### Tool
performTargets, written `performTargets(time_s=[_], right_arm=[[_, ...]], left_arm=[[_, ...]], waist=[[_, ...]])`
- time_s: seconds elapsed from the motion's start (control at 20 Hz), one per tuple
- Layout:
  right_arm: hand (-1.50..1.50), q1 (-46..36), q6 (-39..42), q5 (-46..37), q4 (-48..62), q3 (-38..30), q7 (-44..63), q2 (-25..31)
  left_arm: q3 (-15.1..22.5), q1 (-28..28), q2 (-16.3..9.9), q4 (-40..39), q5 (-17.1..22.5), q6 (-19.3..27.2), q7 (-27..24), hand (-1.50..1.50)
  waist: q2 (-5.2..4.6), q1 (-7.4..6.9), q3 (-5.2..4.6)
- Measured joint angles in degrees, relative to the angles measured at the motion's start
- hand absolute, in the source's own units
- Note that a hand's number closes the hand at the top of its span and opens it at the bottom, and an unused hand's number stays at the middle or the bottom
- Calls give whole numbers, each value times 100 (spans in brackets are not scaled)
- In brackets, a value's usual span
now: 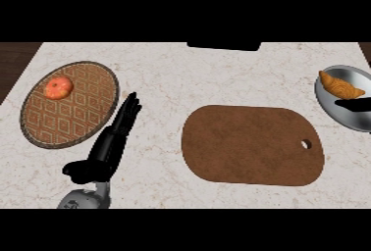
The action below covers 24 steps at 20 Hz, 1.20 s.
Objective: Pick the croissant from the cutting board and place it in the pan
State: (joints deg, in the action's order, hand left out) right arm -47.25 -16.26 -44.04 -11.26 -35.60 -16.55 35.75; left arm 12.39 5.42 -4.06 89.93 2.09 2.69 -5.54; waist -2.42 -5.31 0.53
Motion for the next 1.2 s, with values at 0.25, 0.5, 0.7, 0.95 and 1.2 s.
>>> performTargets(time_s=[0.25, 0.5, 0.7, 0.95, 1.2], right_arm=[[-150, -92, -8, 538, -106, -504, -587, -25], [-150, -49, 331, 1116, -84, -1037, -1051, 133], [-150, 101, 1055, 1510, 33, -1363, -1316, 390], [-150, 441, 2270, 1845, 185, -1586, -1636, 734], [-150, 921, 3083, 1969, 171, -1582, -2239, 781]], left_arm=[[-14, -50, 15, 26, 15, 16, 37, 0], [-49, -80, 27, -6, -33, 81, -2, 0], [-120, -117, 23, -169, -22, 70, -130, 0], [-160, -190, -21, -75, -15, 56, -129, 0], [-187, -262, -21, -34, -10, 56, -106, 0]], waist=[[18, 42, 7], [49, 134, 0], [78, 228, -9], [120, 296, -15], [141, 326, -17]])
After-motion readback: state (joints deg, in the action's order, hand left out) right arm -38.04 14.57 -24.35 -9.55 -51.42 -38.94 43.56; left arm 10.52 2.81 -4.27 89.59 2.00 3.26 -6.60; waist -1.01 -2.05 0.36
